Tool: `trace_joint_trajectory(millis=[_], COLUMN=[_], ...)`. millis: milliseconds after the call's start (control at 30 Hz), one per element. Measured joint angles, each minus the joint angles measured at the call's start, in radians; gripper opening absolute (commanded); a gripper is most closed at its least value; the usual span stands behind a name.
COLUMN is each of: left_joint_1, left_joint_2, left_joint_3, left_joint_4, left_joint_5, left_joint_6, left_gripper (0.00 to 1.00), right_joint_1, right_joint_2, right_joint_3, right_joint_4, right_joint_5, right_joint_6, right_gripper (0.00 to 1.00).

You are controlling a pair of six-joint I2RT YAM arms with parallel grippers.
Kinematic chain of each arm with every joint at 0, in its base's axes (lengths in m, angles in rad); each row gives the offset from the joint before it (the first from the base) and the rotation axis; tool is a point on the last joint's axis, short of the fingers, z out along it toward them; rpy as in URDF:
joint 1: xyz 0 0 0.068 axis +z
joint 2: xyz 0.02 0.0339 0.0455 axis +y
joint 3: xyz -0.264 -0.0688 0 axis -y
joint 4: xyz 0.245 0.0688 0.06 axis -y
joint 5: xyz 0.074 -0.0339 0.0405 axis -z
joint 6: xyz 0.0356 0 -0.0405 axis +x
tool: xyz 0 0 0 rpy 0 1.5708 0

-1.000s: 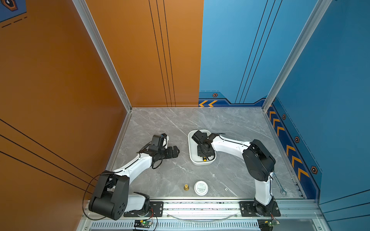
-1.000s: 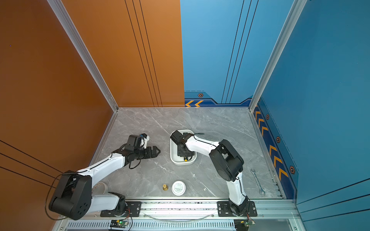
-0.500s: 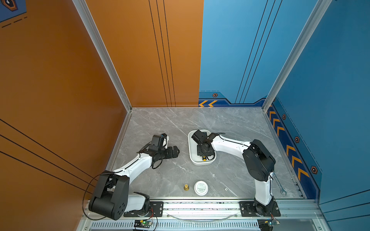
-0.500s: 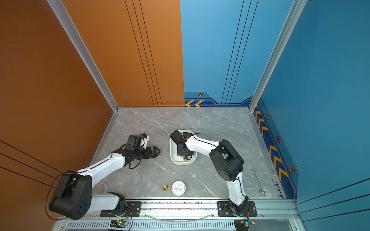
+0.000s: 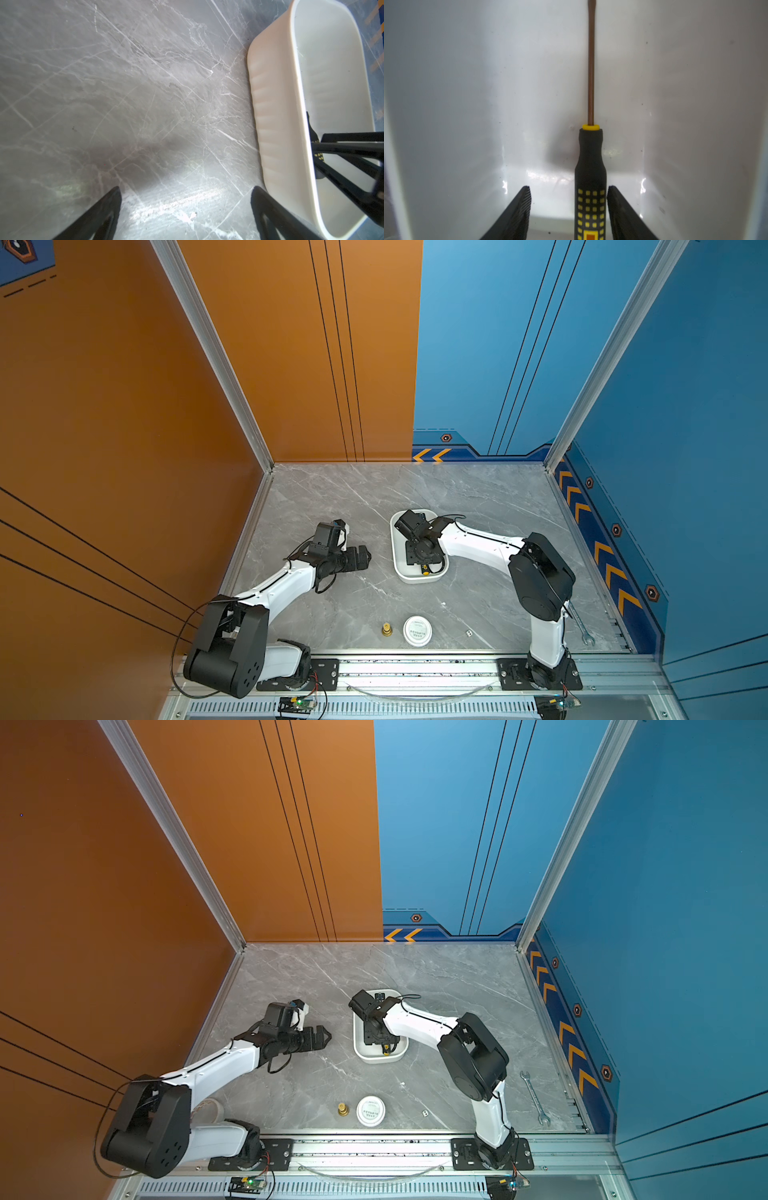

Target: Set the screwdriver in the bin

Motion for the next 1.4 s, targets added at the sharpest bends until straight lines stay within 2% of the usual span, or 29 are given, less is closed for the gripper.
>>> trace_joint_trajectory(millis=[300, 467, 667, 800, 1067, 1233, 1400], left_joint_1=[0.000, 0.000, 0.001, 0.001, 0.003, 0.011, 0.045], left_joint_2=[-0.124, -0.177, -0.191, -0.187, -0.188, -0.207, -0.205], left_joint_3=[-0.006, -0.012, -0.025, -0.032, -0.074, -0.132, -0.176], left_joint_4=[0.012, 0.019, 0.064, 0.091, 0.207, 0.332, 0.447], left_joint_5=[-0.075, -0.132, -0.183, -0.223, -0.354, -0.407, -0.411], left_joint_6=[0.002, 0.012, 0.015, 0.031, 0.108, 0.226, 0.314], left_gripper=[0.98, 0.98, 0.98, 0.98, 0.98, 0.98, 0.98], right_joint_1=[-0.039, -0.190, -0.400, -0.456, -0.541, -0.578, -0.586], right_joint_2=[-0.336, -0.477, -0.554, -0.579, -0.634, -0.715, -0.820], right_joint_3=[-0.042, -0.135, -0.249, -0.317, -0.494, -0.668, -0.841], right_joint_4=[-0.006, -0.027, -0.045, -0.020, 0.154, 0.365, 0.600], right_joint_5=[0.034, 0.052, 0.024, 0.022, 0.014, 0.000, -0.012], right_joint_6=[-0.097, -0.191, -0.335, -0.422, -0.517, -0.574, -0.637], right_gripper=[0.62, 0.64, 0.64, 0.64, 0.64, 0.65, 0.71])
